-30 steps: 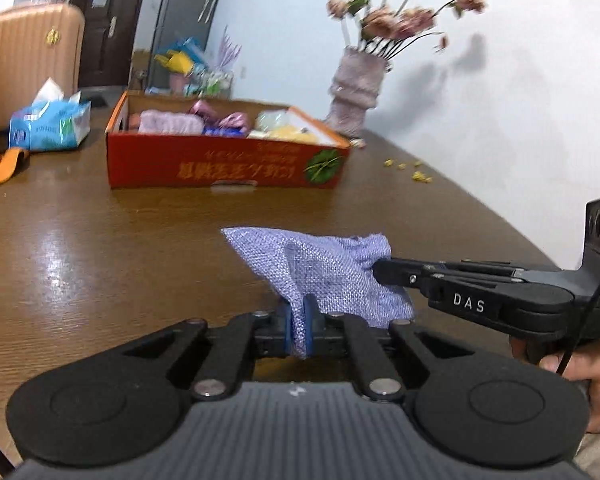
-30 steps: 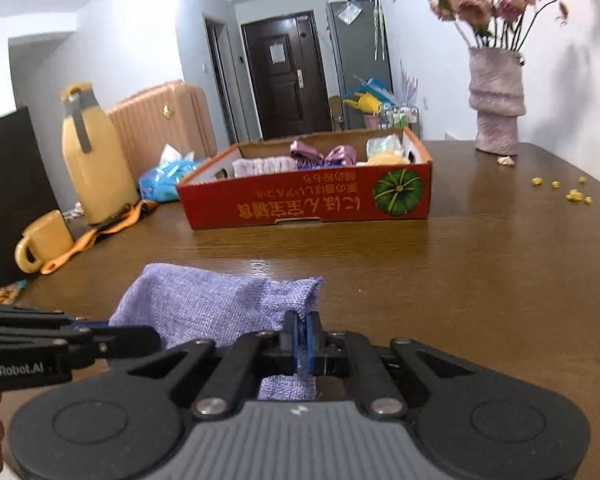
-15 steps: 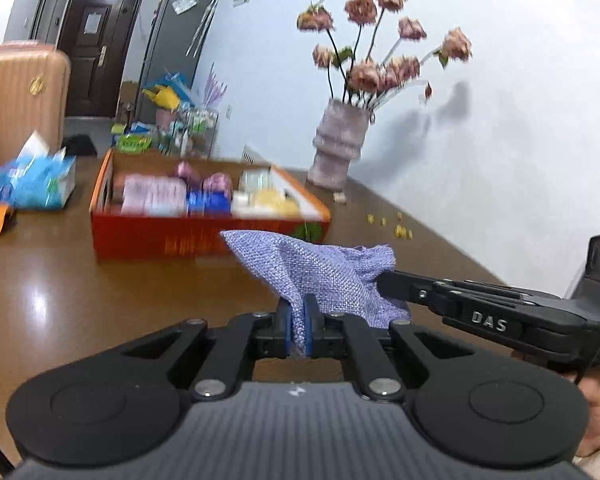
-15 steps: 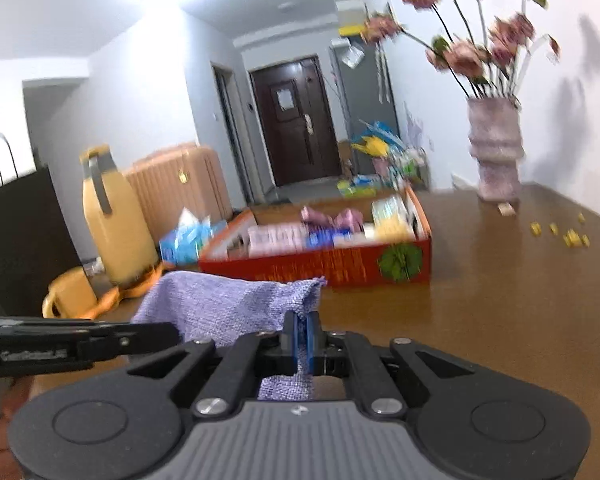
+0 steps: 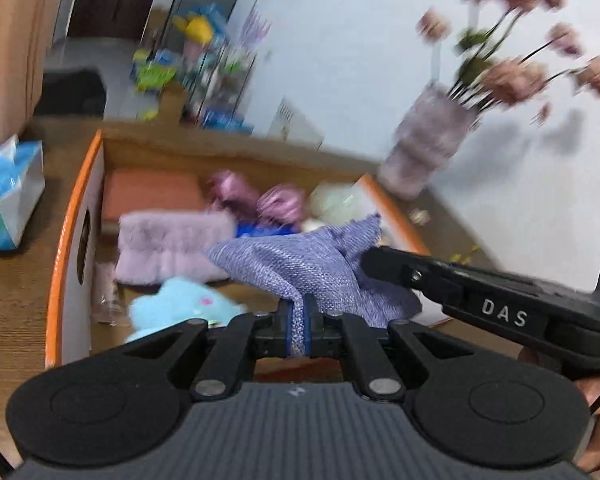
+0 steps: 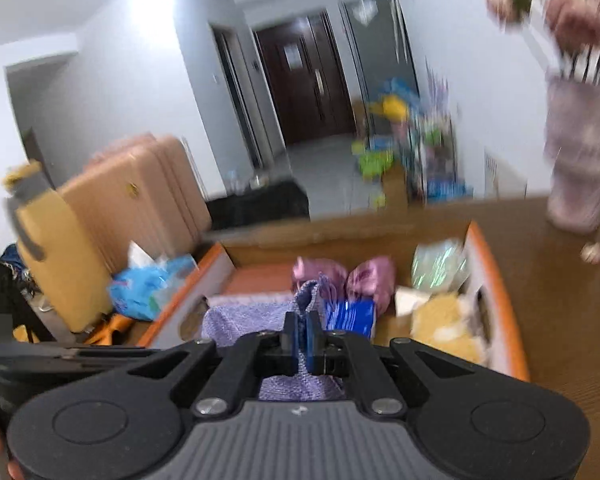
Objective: Organize soft objects
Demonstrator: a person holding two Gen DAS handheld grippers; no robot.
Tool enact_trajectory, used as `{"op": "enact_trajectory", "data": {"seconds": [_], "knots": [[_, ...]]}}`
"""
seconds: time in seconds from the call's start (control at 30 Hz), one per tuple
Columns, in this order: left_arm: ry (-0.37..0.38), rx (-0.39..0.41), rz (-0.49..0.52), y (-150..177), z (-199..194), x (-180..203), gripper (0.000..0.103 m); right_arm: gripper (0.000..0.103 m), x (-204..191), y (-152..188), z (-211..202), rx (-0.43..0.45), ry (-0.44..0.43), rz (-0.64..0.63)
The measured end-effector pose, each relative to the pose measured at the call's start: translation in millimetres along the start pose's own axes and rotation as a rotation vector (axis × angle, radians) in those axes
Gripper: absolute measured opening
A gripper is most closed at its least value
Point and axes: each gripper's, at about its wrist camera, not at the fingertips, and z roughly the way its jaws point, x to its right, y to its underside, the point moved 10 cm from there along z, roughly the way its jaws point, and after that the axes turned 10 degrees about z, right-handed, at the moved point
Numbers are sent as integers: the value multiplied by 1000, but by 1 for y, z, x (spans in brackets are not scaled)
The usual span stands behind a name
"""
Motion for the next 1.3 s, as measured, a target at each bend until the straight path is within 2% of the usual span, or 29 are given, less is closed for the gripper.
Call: {"op": "enact_trajectory", "data": {"seconds": [0.17,0.3,0.47,0.53,0.57,0.6,0.67,0.83,0.93,1.03,1.1,1.13,1.2,1.3], "knots": [[-42,-99,44,19,27,-20,6,4,6,27,53,-153,55,-14],[-45,-149,-24,25,35,-29,6,5,7,33,59,-156,61,-12],[-63,-160,-35,25,43,-28,8,10,17,32,58,-178,104,0],[-68,-152,-45,23,37,-29,11,15,19,29,47,-180,126,5],[-64,-146,-55,22,31,-31,19,16,17,26,36,-170,120,1],[-56,-132,-67,21,20,-32,33,17,13,20,24,-146,112,-11],[-85,-76,-49,12,-8,-31,41,27,5,7,-3,-90,109,-47],[-188,62,40,-15,-93,-18,41,35,-14,-20,-79,24,90,-122],[-286,137,89,-22,-142,-13,44,47,-22,-28,-122,94,91,-176],[-368,220,115,-22,-179,-8,55,58,-28,-30,-158,180,117,-232],[-391,274,135,-19,-197,1,71,67,-30,-28,-173,214,115,-244],[-408,300,151,-18,-204,6,74,71,-31,-27,-181,235,110,-245],[-446,337,193,-17,-215,18,78,75,-34,-24,-190,256,108,-252],[-462,377,209,-11,-228,30,80,78,-37,-19,-204,288,106,-255]]}}
